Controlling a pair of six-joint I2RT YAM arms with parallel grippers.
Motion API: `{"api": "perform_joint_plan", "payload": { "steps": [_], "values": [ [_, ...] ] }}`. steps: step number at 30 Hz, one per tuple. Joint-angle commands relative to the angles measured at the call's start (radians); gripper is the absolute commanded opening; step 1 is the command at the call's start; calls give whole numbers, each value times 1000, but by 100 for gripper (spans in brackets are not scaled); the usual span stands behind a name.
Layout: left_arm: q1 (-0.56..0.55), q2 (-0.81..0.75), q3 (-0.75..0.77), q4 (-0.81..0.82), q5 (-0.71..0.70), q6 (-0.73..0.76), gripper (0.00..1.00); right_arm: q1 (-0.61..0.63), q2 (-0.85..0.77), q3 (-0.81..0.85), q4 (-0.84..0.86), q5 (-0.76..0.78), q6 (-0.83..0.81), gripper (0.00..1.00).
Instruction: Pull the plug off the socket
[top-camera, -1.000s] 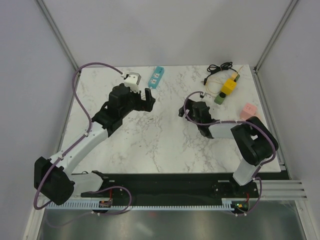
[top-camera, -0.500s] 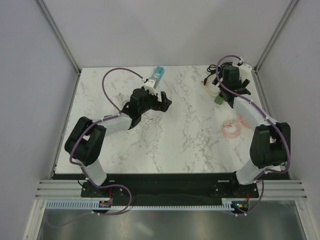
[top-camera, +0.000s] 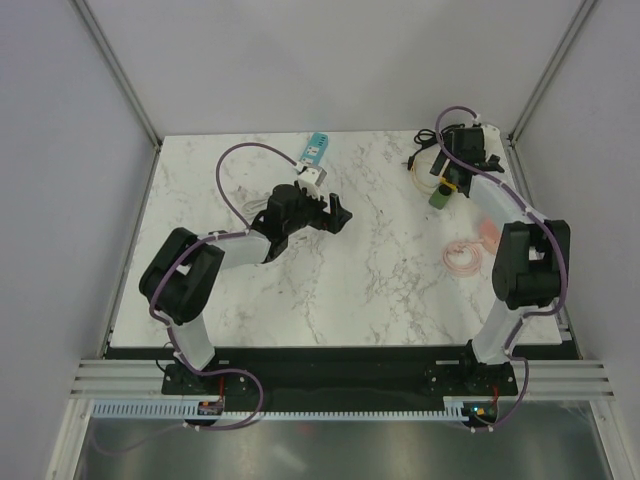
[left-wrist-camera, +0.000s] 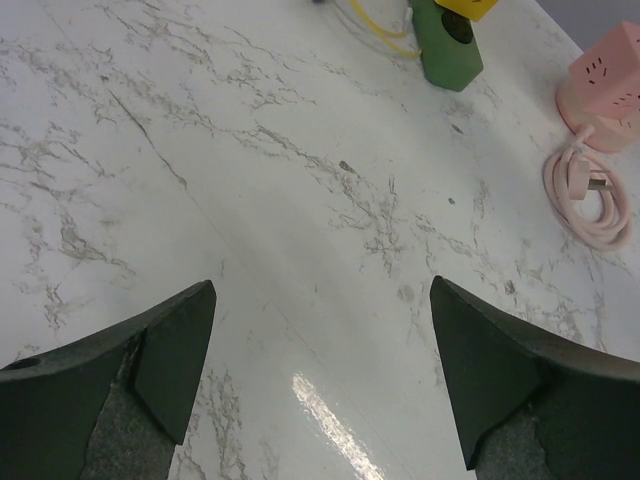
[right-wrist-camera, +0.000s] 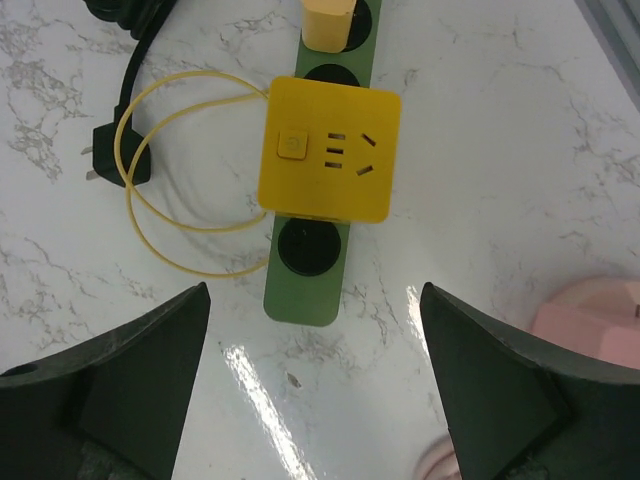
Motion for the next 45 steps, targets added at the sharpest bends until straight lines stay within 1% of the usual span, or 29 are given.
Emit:
{"api": "perform_joint_plan", "payload": {
  "steps": [1,9,12,19,27,29,31,32,35,38,42,45],
  "values": [
    [-1,-12,18,55,22,72,94,1,109,91,-14,-12,-46,94],
    [-1,-12,12,65,-2,105,93,1,256,148,-10,-12,-7,84],
    [-2,-7,20,65,-2,114,92,1,273,148,21,-1,-13,82],
    [-1,-4,23,64,-21,129,91,1,318,175,26,-21,-21,78],
    [1,-21,15,30,-42,157,88,16,308,97,69,-37,-22,71],
    [4,-30,9,33,-65,160,88,17,307,72,76,-34,-30,64],
    [8,-32,3,35,-76,157,87,20,299,57,78,-24,-38,54],
    [11,-33,1,35,-81,155,86,21,293,49,79,-14,-38,41],
    [19,-36,-5,32,-87,152,85,46,258,16,76,9,-48,23],
    [31,-42,-8,19,-84,149,83,70,203,-56,78,22,-47,17],
    [56,-52,-23,18,-35,114,81,138,91,-165,75,-17,-24,17],
    [70,-58,-32,21,-12,96,81,184,11,-277,76,-53,4,16]
  ]
}}
